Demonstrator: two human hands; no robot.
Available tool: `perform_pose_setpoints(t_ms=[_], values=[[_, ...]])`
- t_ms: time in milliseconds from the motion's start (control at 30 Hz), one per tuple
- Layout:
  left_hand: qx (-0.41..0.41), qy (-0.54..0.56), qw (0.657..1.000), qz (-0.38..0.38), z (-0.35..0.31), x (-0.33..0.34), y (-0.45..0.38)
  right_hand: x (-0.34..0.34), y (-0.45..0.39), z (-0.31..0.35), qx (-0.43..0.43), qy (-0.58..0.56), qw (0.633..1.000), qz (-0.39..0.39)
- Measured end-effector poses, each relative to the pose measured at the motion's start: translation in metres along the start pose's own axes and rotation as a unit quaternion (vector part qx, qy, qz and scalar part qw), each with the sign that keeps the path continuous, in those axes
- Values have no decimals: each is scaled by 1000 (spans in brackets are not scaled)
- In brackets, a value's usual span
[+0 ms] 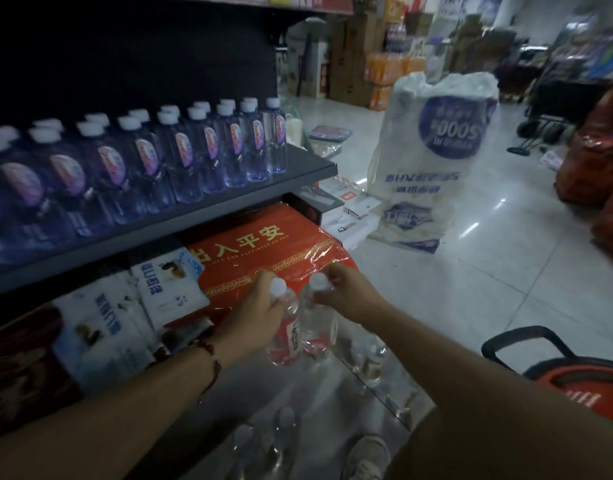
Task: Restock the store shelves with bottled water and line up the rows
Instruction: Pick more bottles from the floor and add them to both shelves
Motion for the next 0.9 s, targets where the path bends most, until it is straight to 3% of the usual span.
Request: perform_pose_setpoints(t_ms=[167,333,533,633,767,900], values=[[-39,89,989,-113,-25,-63,40,6,20,42,-27,-227,973,17],[-94,173,966,-167,-9,-94,72,30,24,98,-52,-303,947,92],[-60,192,973,-117,-17,-120,70,56,16,138,-57,-398,905,139],[-57,191,975,-100,-11,-129,73,71,15,151,-76,-398,901,155],[-18,173,985,9,-19,-129,74,86,17,158,-76,-392,900,176],[-21,182,983,17,-10,-131,71,95,17,156,-71,-386,900,189]])
Point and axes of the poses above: each hand's wrist, its own y-axis away from the middle knuckle, its own x-axis out of the palm, z = x × y, the point moved 8 cm from there along -y, towards the middle knuckle, and after that the axes turned 8 degrees about y, right-handed, at the moved point
